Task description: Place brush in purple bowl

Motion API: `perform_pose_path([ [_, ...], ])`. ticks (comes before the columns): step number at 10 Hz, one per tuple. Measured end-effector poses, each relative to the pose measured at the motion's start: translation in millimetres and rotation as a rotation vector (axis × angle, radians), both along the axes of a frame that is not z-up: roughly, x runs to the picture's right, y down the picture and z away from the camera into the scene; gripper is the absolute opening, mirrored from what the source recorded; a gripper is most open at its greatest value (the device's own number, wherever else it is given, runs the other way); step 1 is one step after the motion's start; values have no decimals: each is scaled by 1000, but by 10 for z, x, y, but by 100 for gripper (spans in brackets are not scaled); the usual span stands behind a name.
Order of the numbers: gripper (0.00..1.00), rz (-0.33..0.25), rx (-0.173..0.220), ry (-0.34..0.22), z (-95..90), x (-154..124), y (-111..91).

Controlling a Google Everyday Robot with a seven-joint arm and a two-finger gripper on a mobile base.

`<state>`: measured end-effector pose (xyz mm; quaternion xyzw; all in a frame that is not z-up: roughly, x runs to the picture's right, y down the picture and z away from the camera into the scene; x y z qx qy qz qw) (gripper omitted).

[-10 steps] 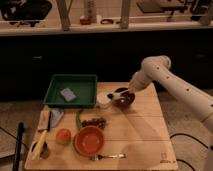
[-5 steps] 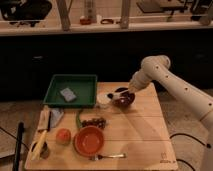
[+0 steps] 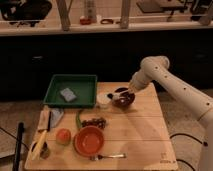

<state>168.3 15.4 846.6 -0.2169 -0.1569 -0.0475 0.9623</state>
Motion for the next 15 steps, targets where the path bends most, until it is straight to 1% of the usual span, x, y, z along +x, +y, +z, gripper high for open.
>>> perform_pose_path([
  [3,0,24,-1,-10,72,-25,-64],
  [7,0,84,-16,-56,164,-99,-129],
  [9,0,97,-23,-72,200,-182,-140],
  [12,0,107,-38,-75,238,-246,-126],
  [14,0,115,-55,-72,268,-267,-89],
  [15,2,124,-66,-68,281,-245,-65],
])
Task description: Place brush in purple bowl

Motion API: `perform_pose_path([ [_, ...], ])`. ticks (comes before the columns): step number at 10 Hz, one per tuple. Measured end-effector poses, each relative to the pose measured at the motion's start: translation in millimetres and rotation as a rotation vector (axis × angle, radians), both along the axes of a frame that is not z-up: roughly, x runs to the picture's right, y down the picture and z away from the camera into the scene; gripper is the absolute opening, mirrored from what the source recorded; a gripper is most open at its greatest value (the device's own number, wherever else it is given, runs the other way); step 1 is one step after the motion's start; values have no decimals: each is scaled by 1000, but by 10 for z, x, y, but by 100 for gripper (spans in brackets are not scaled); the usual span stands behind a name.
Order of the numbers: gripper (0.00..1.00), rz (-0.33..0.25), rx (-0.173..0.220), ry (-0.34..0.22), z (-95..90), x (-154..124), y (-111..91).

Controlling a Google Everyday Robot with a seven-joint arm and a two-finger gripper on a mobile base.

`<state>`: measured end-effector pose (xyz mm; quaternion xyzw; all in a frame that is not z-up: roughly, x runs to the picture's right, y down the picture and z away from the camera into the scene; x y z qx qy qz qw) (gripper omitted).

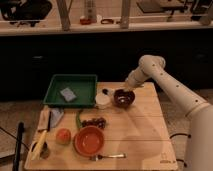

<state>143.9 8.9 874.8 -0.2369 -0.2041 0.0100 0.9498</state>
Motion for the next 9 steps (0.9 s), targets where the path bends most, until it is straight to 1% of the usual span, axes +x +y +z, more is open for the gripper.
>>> perform_pose_path([
  [2,16,4,-20,2,24,9,18],
  [3,31,9,-32,2,43,3,29],
  [4,40,15,-39,5,50,33,39],
  [5,47,18,-42,6,54,42,40],
  [6,60,19,-48,5,63,40,42],
  [8,76,21,-54,4,68,42,45],
  [9,80,22,-55,4,67,60,47],
])
